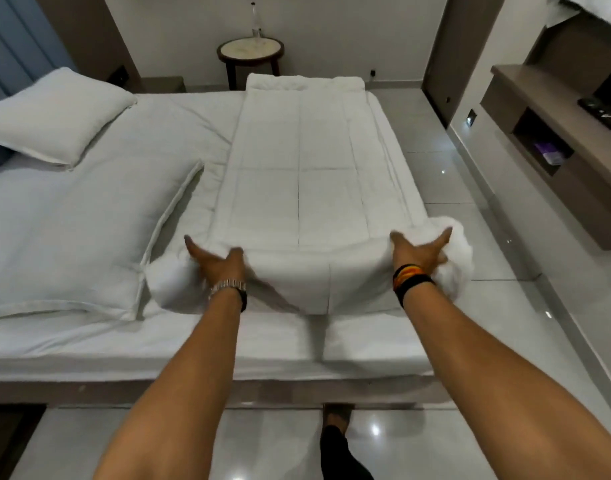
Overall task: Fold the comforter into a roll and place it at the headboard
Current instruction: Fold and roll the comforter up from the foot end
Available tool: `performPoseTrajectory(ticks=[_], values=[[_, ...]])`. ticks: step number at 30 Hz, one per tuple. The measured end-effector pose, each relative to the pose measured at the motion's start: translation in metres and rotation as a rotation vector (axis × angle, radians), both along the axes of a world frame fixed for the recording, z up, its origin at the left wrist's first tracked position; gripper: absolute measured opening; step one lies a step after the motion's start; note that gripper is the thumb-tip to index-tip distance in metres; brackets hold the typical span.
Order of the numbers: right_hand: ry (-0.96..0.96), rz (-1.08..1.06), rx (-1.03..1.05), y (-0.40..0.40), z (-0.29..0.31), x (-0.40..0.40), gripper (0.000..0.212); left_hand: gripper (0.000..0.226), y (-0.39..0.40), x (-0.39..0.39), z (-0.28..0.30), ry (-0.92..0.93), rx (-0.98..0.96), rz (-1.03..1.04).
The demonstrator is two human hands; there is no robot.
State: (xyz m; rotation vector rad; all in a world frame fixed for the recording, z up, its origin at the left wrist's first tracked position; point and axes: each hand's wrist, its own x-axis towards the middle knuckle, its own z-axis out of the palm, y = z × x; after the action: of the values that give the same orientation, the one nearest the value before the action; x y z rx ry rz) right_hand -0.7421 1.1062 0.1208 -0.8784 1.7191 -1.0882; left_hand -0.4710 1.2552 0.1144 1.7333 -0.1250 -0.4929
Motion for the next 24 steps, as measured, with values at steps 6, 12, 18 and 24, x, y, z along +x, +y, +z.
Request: performPoseTrajectory(ticks=[6,12,18,24], values=[[0.134,0.246,-0.235,-0.107,-0.028,0.034,0.085,0.079,-0.120,0.040,-0.032,-0.146,0.168,-0.227],[0.110,0.143,0.355,-0.100,-0.153,0.026,0.106,0.096,-0.141,0.027,-0.137,0.161,0.566,-0.120],[-0.118,-0.035,0.322,-0.163,-0.184,0.074,0.155,0.148,-0.206,0.062,-0.160,0.374,0.339,0.213],[-0.135,-0.153,0.233,-0.210,-0.198,0.104,0.155,0.158,-0.226,0.090,-0.191,0.297,0.353,0.245]])
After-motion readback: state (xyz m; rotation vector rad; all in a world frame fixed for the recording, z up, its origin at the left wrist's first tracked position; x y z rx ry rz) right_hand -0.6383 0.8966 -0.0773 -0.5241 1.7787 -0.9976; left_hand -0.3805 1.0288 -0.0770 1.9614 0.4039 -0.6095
